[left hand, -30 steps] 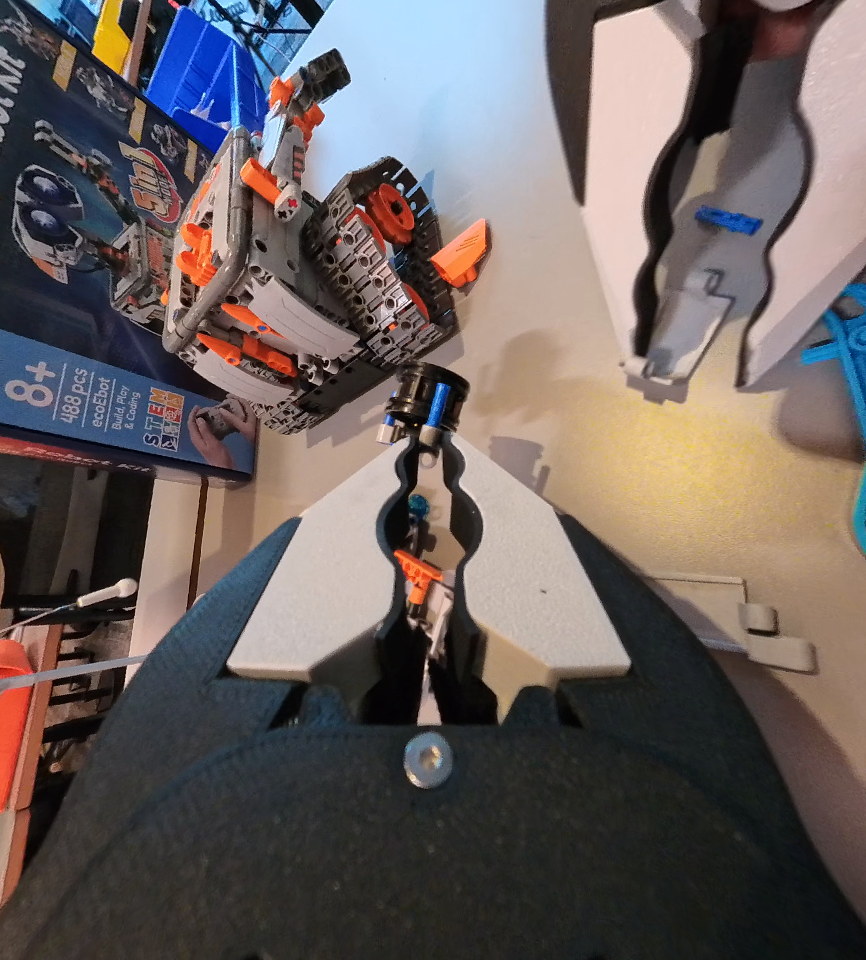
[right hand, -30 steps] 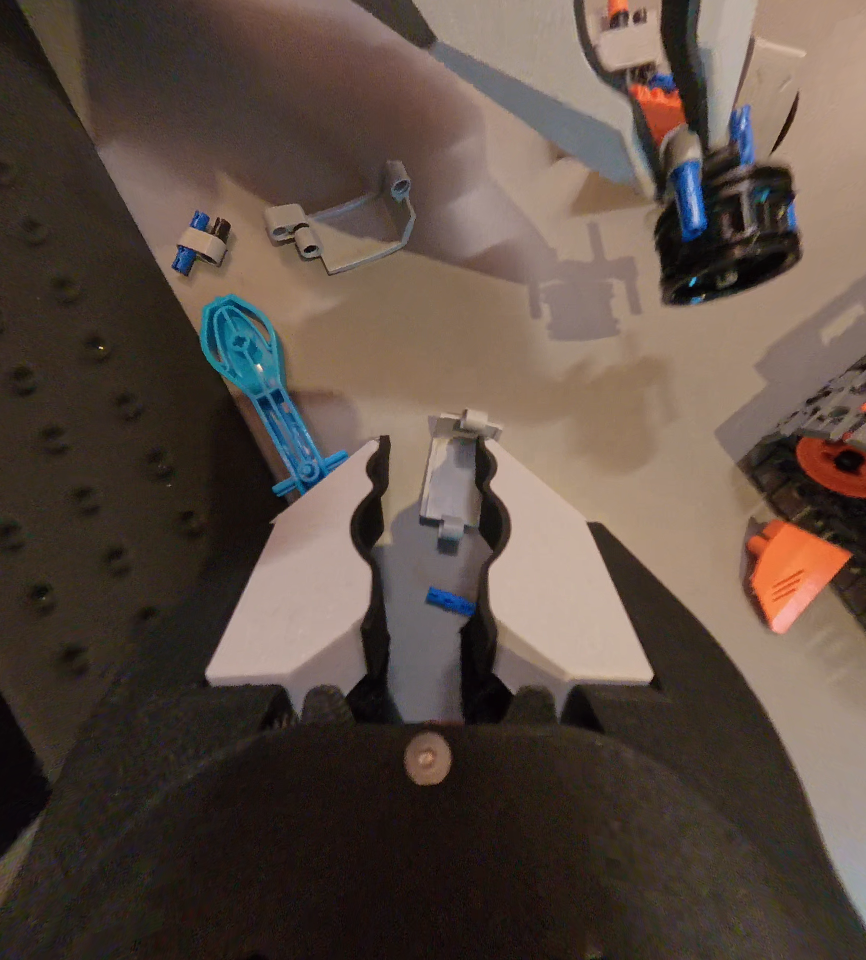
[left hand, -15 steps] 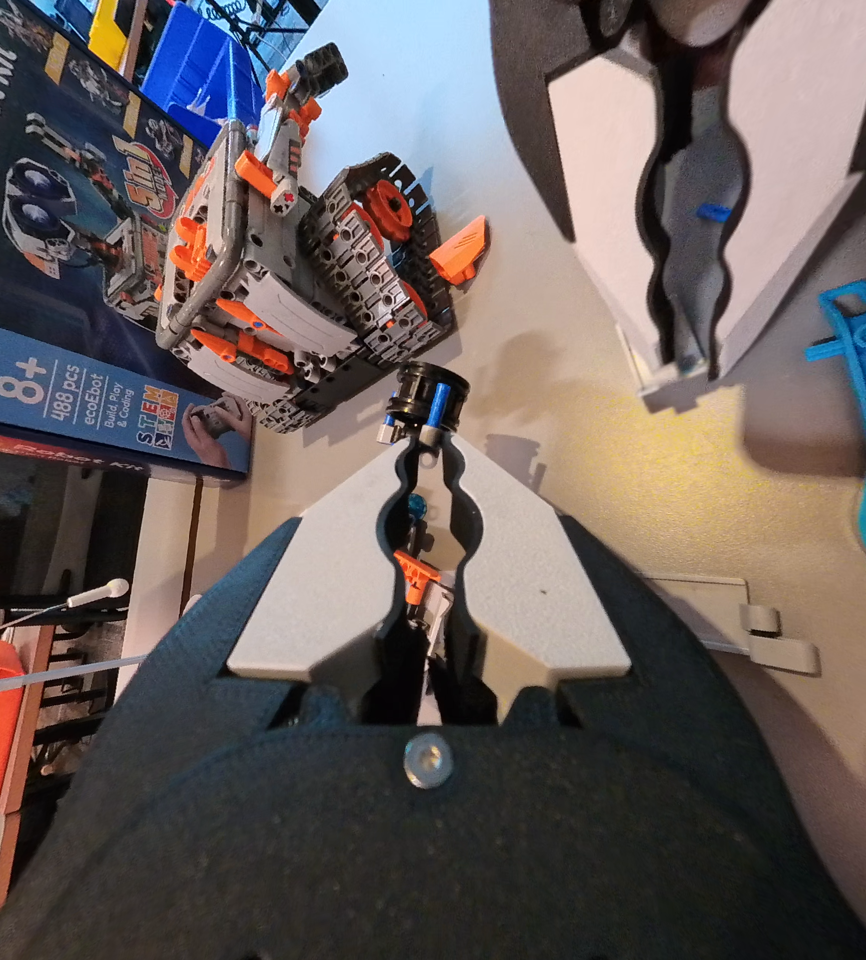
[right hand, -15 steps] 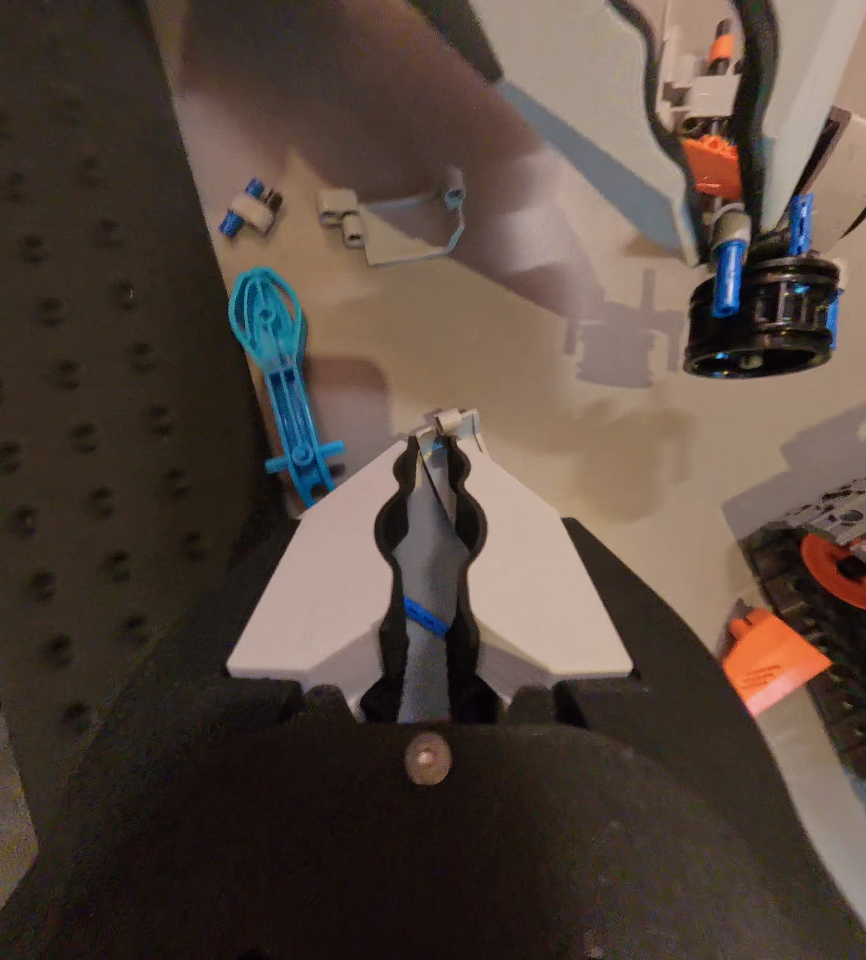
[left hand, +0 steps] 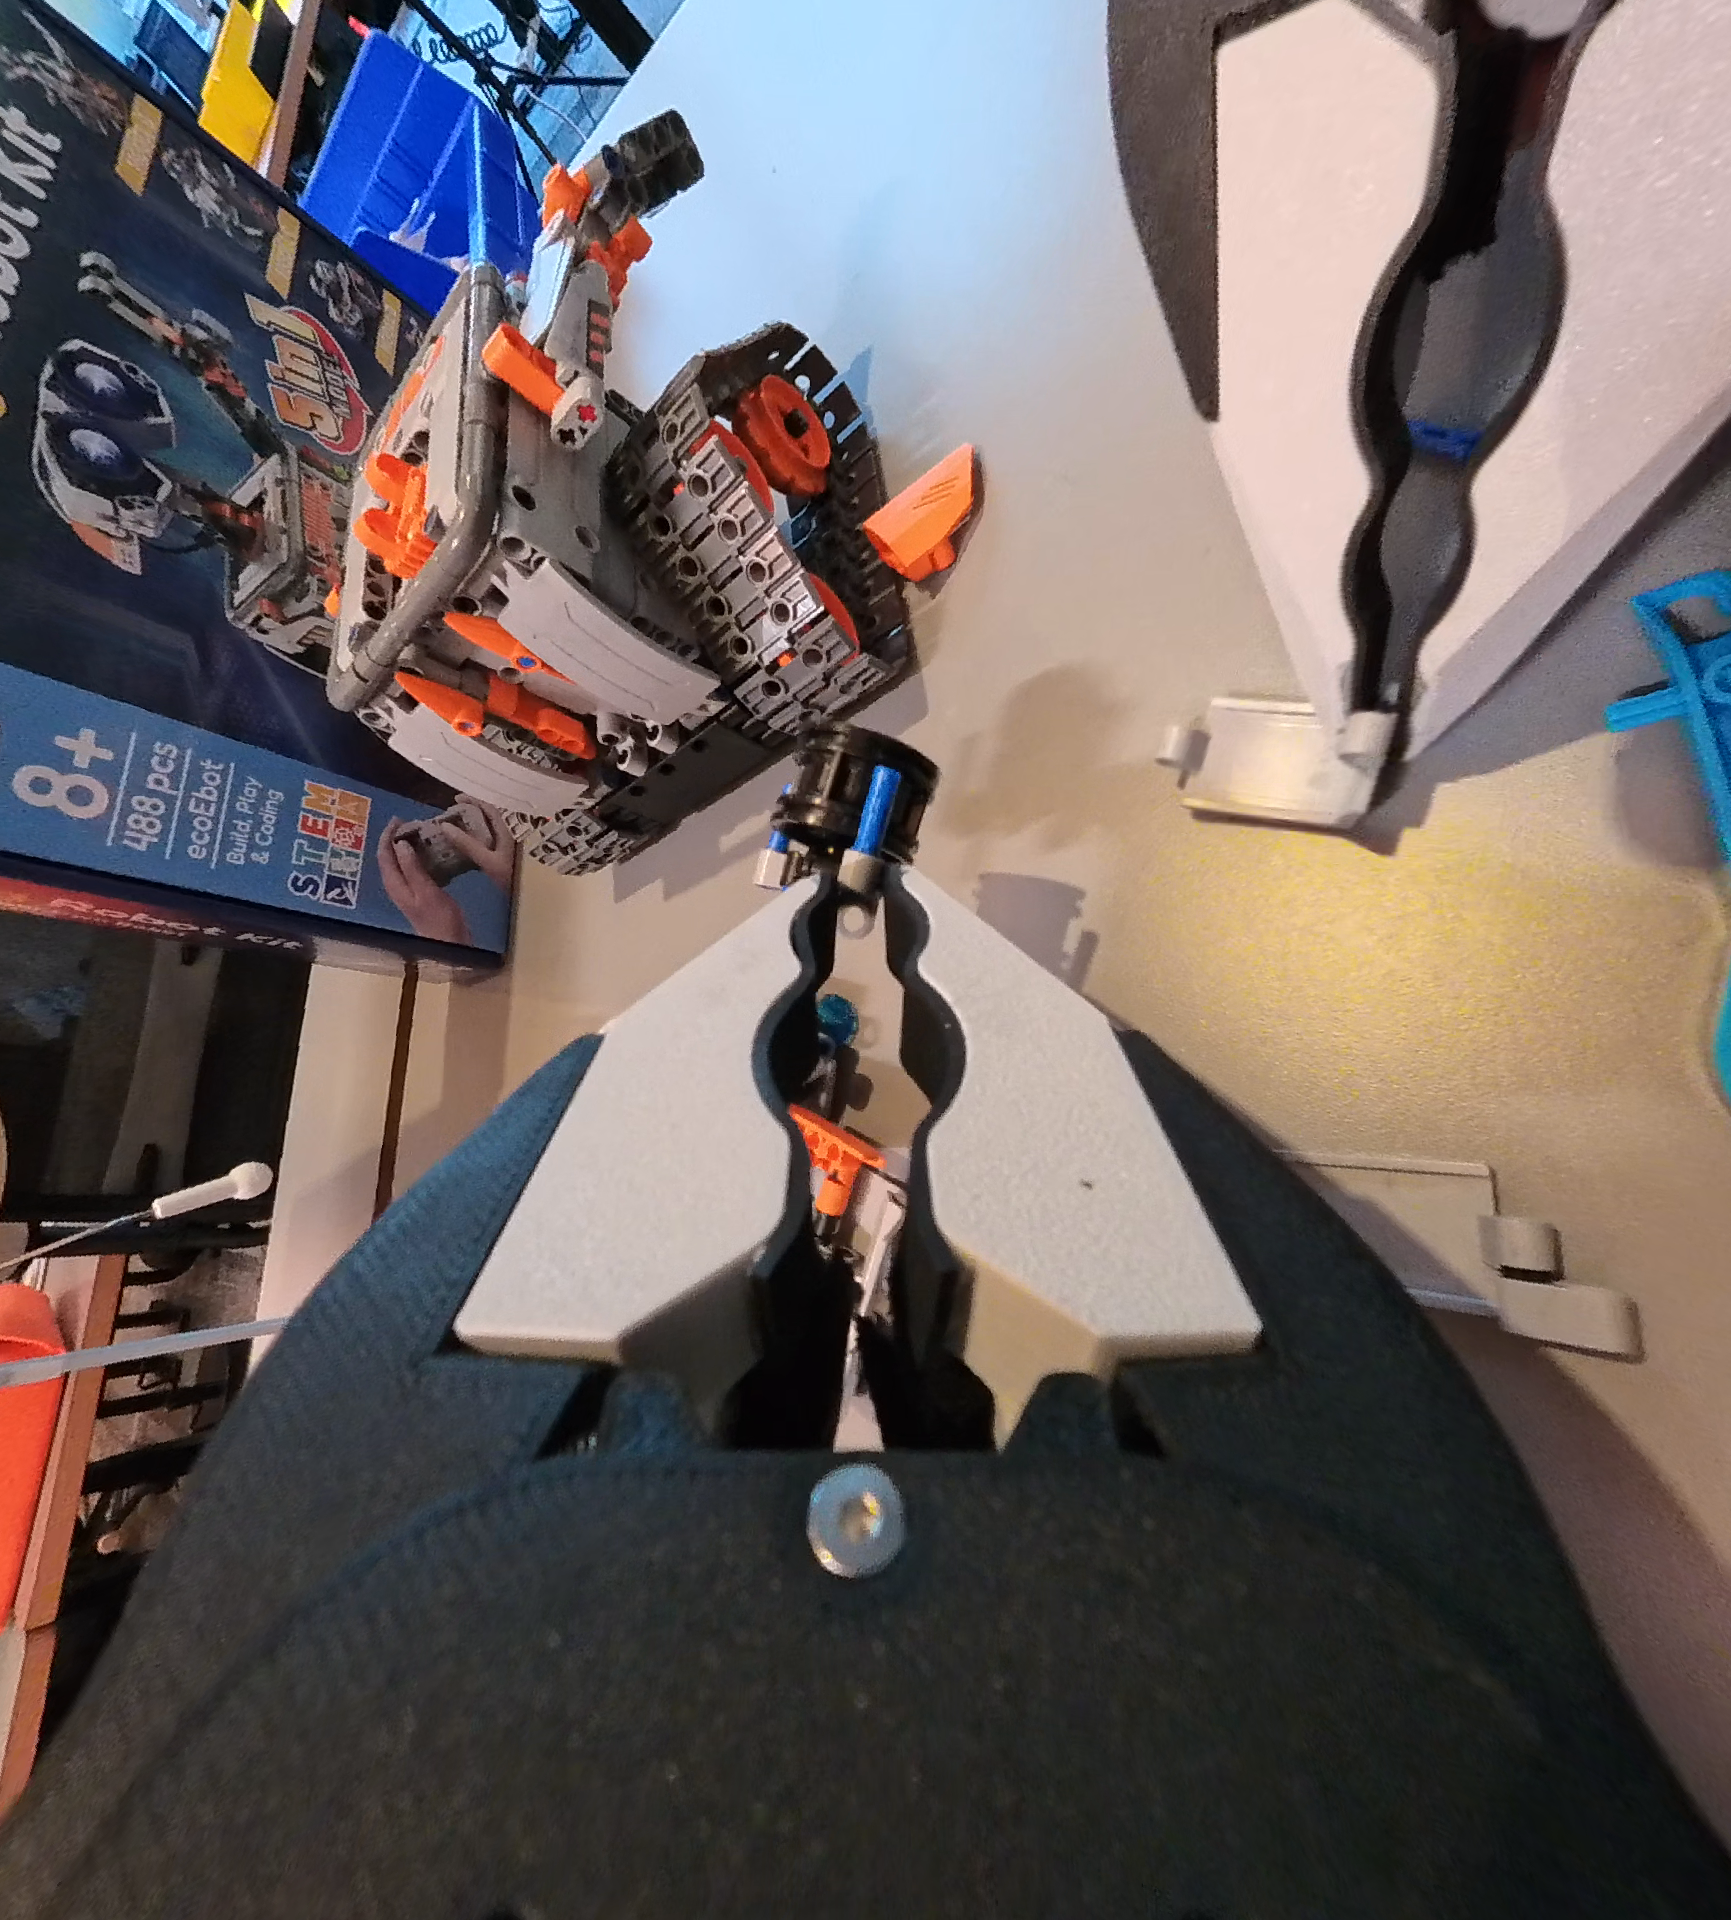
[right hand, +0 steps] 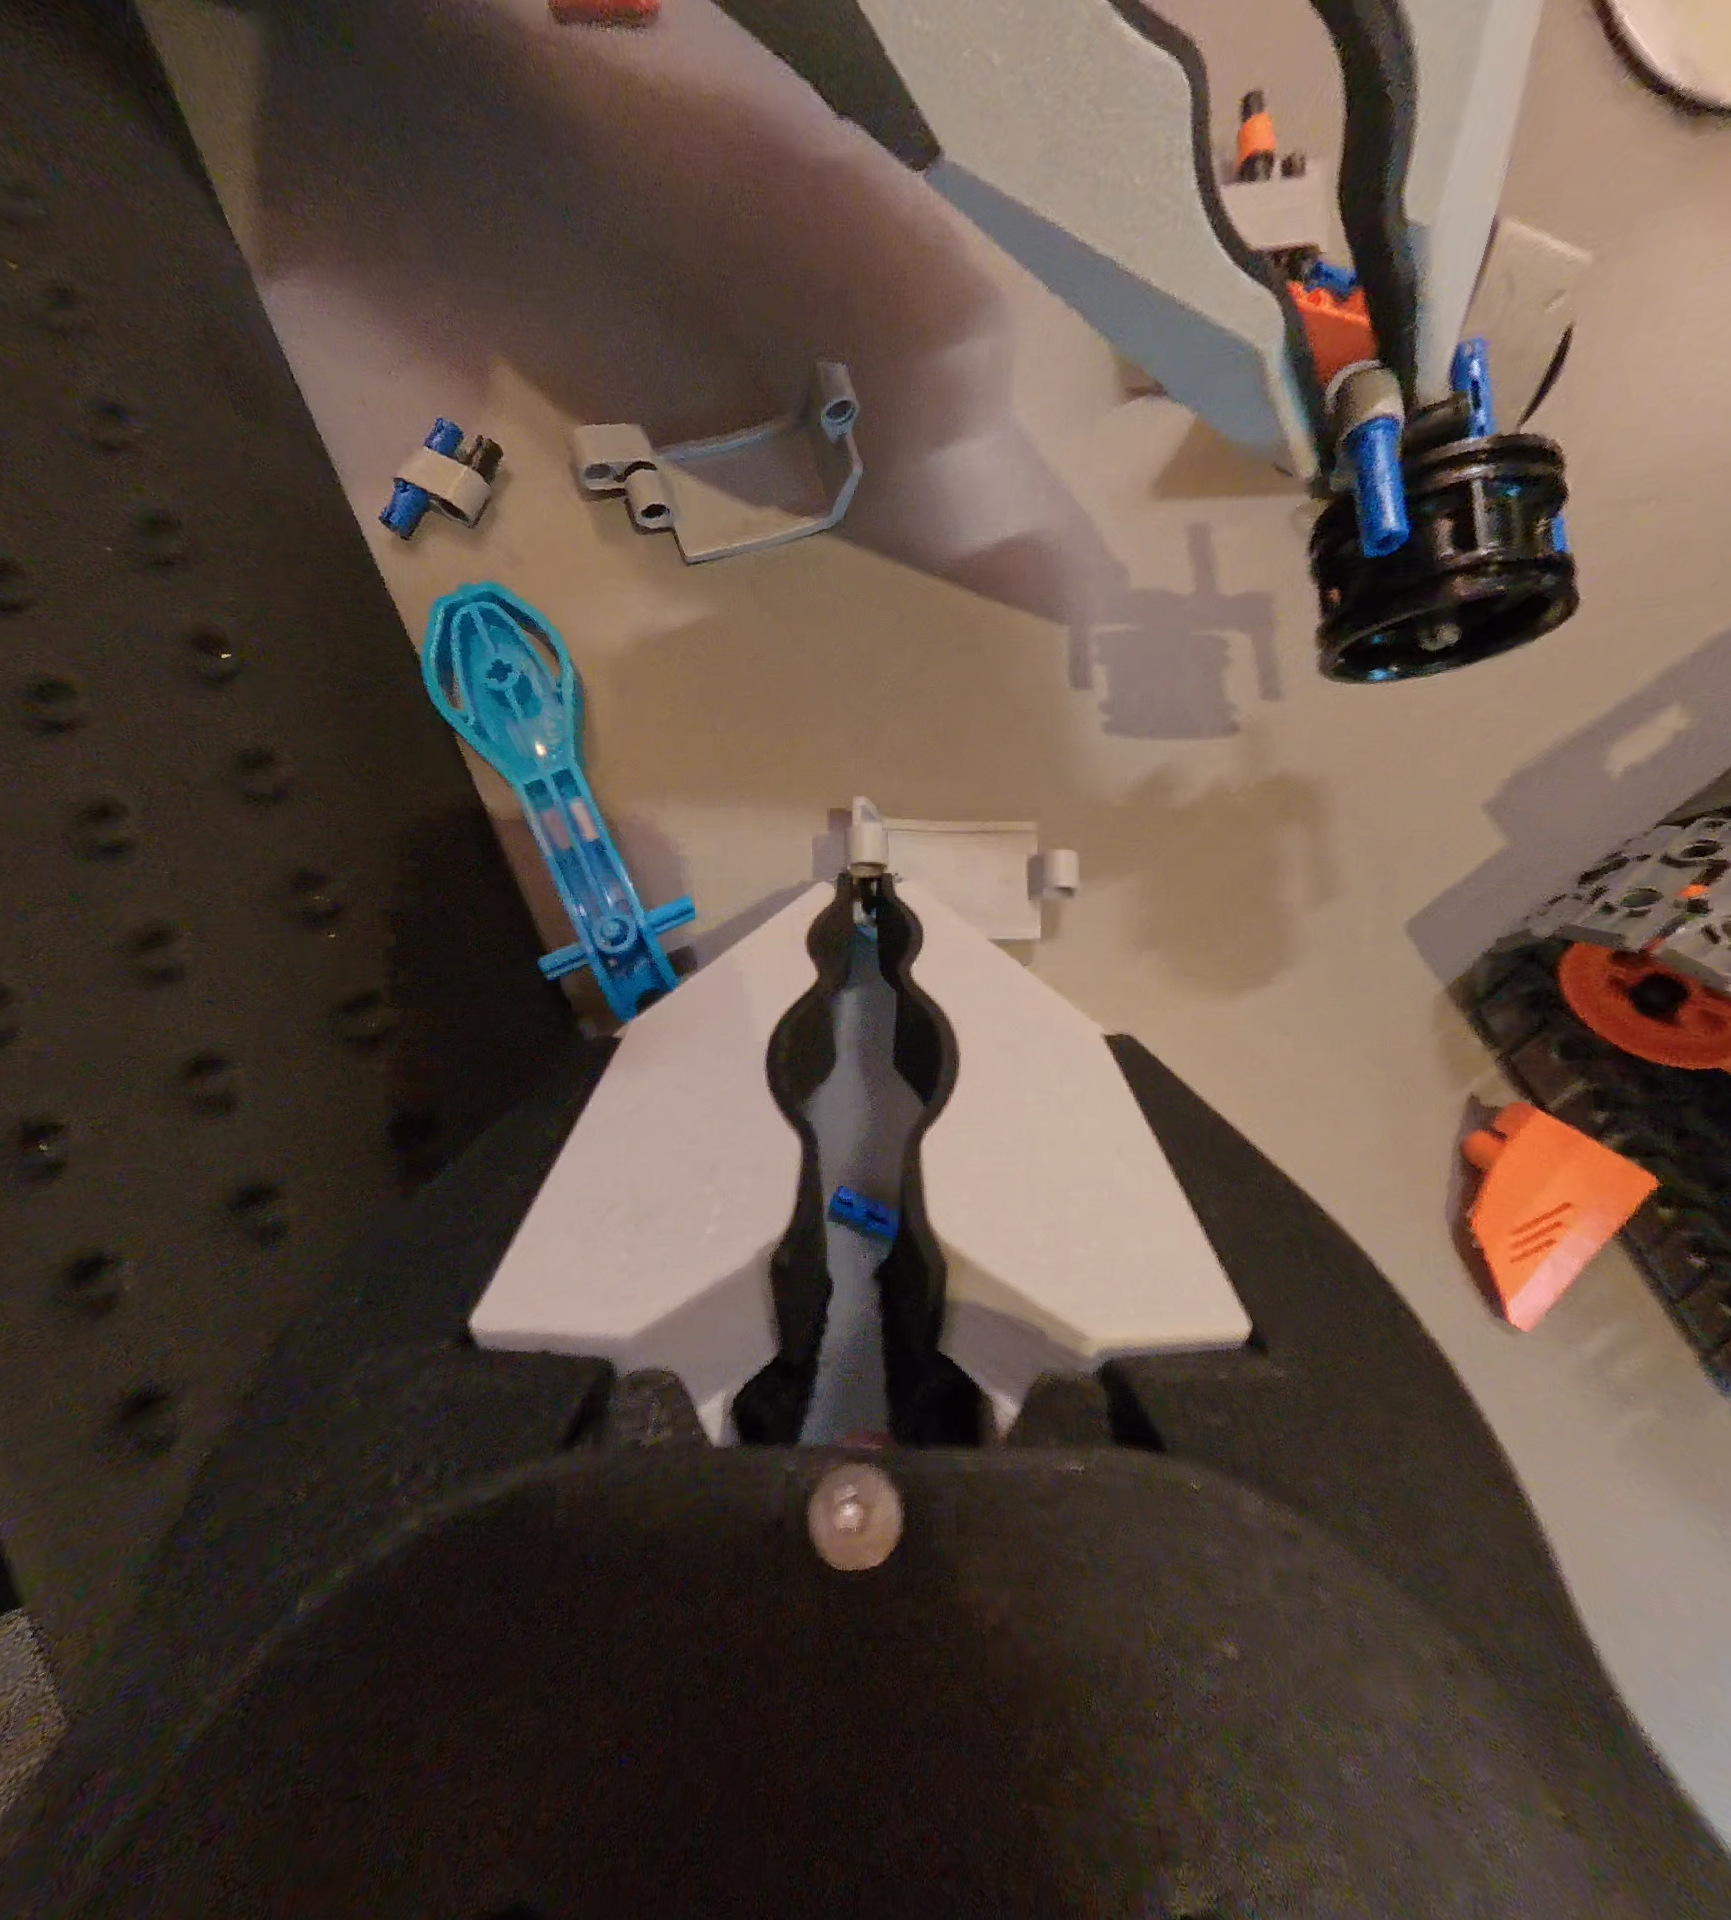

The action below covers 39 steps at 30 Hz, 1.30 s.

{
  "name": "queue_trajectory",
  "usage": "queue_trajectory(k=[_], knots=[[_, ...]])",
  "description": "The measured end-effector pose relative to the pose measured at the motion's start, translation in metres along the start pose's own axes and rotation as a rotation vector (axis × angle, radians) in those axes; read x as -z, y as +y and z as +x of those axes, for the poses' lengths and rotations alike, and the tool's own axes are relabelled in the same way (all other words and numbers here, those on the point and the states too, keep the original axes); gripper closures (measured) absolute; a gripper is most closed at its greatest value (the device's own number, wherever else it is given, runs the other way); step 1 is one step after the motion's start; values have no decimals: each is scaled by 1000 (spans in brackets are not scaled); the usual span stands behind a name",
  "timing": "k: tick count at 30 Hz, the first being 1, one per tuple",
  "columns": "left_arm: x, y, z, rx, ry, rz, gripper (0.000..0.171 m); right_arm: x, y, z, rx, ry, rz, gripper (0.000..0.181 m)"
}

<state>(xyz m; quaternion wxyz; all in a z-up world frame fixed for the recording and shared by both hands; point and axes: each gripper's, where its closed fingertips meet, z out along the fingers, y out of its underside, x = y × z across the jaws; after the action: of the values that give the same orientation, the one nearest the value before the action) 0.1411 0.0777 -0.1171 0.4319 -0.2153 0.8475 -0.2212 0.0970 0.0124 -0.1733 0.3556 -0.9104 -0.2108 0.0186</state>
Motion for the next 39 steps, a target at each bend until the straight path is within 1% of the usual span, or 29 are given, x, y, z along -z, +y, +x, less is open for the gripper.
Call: queue_trajectory(k=[3,6,10,12,15,19,21,26,29,32,34,36,39], knots=[[0,-2,2,-12,-3,8,165,8,-9,5,-28,-8,74,181],[-1,-1,6,-35,-4,-2,165,19,-17,13,-118,-68,161,181],[-5,9,24,-37,56,-43,165,32,-19,19,-220,-217,261,181],[-8,14,37,-37,90,-70,165,36,-20,24,-256,-259,316,181],[-11,19,52,-85,120,-127,166,36,-19,27,-244,-255,322,181],[-12,17,65,-110,157,-136,165,31,-15,25,-223,-251,291,181],[-9,14,65,-112,160,-117,163,33,-16,26,-228,-255,305,181],[7,1,59,-13,206,-7,156,42,-20,26,-240,-276,353,181],[19,-21,49,50,187,101,155,49,-29,22,-248,-322,400,181],[26,-43,46,17,147,162,151,51,-35,14,-225,-359,405,181],[24,-48,49,-32,131,150,152,53,-39,6,-198,-388,415,181],[21,-50,55,-51,138,143,160,57,-45,0,-192,-412,436,181],[22,-55,57,-18,151,182,165,59,-48,-3,-190,-430,450,181]])
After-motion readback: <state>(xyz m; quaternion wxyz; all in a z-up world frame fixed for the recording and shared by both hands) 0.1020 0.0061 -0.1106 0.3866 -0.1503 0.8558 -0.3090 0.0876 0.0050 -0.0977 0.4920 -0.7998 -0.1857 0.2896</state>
